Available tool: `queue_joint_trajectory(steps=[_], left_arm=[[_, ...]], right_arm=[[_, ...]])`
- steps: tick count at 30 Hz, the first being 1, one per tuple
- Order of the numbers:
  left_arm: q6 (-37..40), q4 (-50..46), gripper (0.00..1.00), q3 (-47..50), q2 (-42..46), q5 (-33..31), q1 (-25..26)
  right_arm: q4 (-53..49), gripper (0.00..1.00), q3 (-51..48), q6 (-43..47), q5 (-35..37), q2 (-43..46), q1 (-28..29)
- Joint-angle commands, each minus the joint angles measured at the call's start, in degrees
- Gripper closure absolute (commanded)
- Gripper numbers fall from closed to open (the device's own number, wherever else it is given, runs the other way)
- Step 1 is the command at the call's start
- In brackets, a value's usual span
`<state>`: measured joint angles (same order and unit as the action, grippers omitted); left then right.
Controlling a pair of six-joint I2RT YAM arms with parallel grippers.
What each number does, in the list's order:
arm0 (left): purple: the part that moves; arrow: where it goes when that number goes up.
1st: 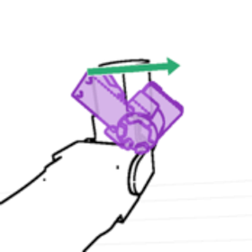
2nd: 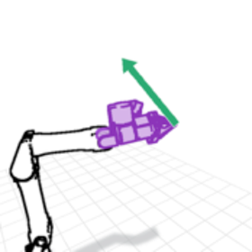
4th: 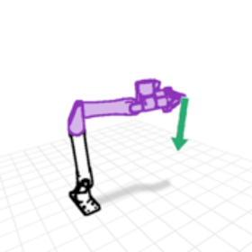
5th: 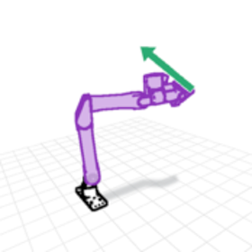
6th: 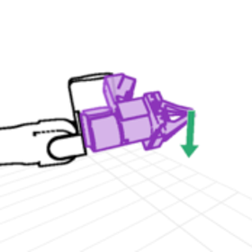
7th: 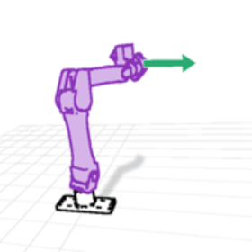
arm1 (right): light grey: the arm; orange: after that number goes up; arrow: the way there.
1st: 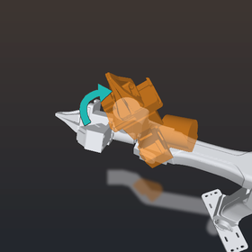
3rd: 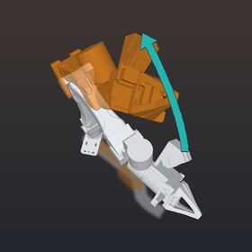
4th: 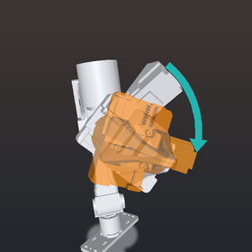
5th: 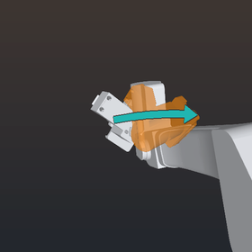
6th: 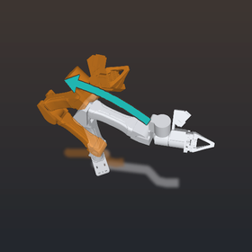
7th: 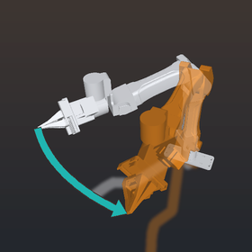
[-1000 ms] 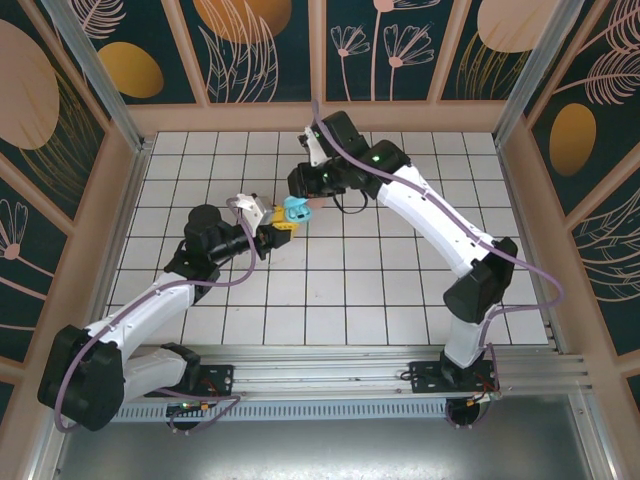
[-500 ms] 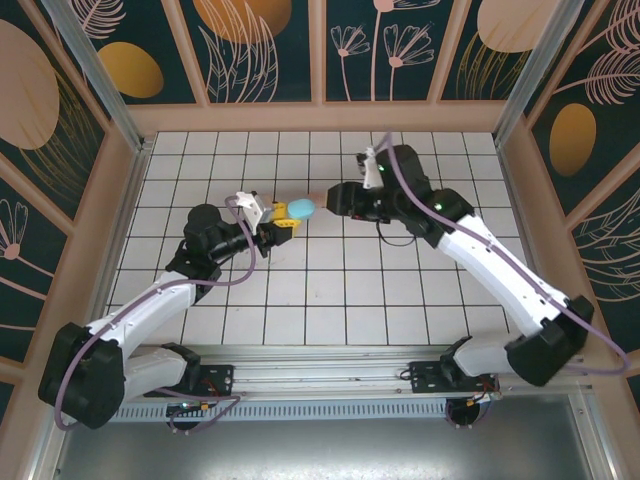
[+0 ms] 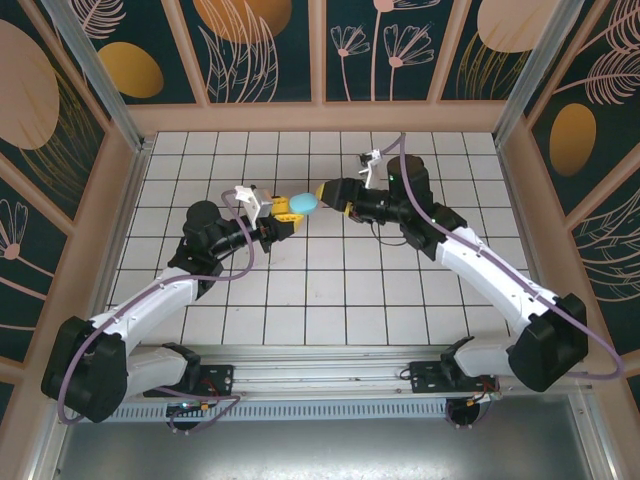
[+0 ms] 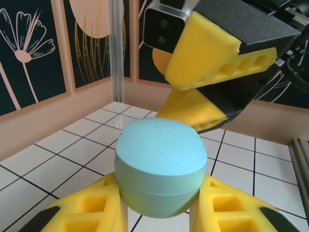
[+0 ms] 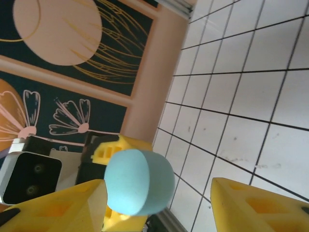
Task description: Insert the wireless bluetooth earbuds into the charging case
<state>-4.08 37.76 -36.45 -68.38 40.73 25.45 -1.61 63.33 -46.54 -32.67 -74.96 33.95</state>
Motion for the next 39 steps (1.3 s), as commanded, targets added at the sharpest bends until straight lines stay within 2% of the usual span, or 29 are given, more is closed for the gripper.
queue_joint_trajectory(steps=[1, 7, 9, 13, 18, 21, 23, 26, 29, 33, 39], left_arm=[[-2.3, 4.6, 0.8, -2.0, -0.4, 2.3, -0.2], [-3.0, 5.5, 0.8, -2.1, -0.7, 2.1, -0.1], [-2.9, 5.6, 0.8, -2.1, -0.9, 1.7, -0.1], [-3.4, 6.0, 0.79, -2.0, -2.1, 1.4, -0.1], [-3.8, 6.8, 0.75, -1.7, -3.4, -0.5, -0.1], [-3.7, 6.6, 0.67, -1.9, -4.1, -1.8, -0.2], [-3.1, 5.9, 0.56, -1.8, -4.4, -3.7, -0.2], [-1.0, 3.4, 0.3, -1.1, -4.0, -8.6, -0.2], [0.8, 1.2, 0.04, 0.6, -2.8, -14.7, -0.4], [1.8, 0.1, 0.02, 3.5, -1.0, -21.6, -0.6], [2.2, -0.8, 0.01, 5.3, -0.5, -29.8, -0.8]], right_arm=[[6.6, 0.41, -0.6, -1.9, -4.2, -2.6, 0.1], [12.5, 0.44, -0.1, -4.5, -10.2, -6.7, 1.0], [13.1, 0.51, 0.0, -4.6, -11.0, -7.3, 1.0], [16.1, 0.72, -1.1, -6.2, -12.4, -7.9, 0.9], [20.3, 0.82, -2.8, -8.1, -15.8, -9.4, 0.8], [20.0, 0.88, -3.4, -7.7, -15.6, -9.9, 0.2], [20.2, 0.9, -4.1, -7.7, -14.8, -10.1, -0.6], [19.7, 0.92, -5.6, -7.7, -12.8, -10.4, -2.2], [19.4, 0.93, -8.2, -6.3, -10.3, -11.4, -6.7], [13.8, 0.93, -8.4, 1.6, -6.1, -15.8, -9.2], [10.9, 0.94, -5.2, 10.7, -3.4, -27.6, -10.3]])
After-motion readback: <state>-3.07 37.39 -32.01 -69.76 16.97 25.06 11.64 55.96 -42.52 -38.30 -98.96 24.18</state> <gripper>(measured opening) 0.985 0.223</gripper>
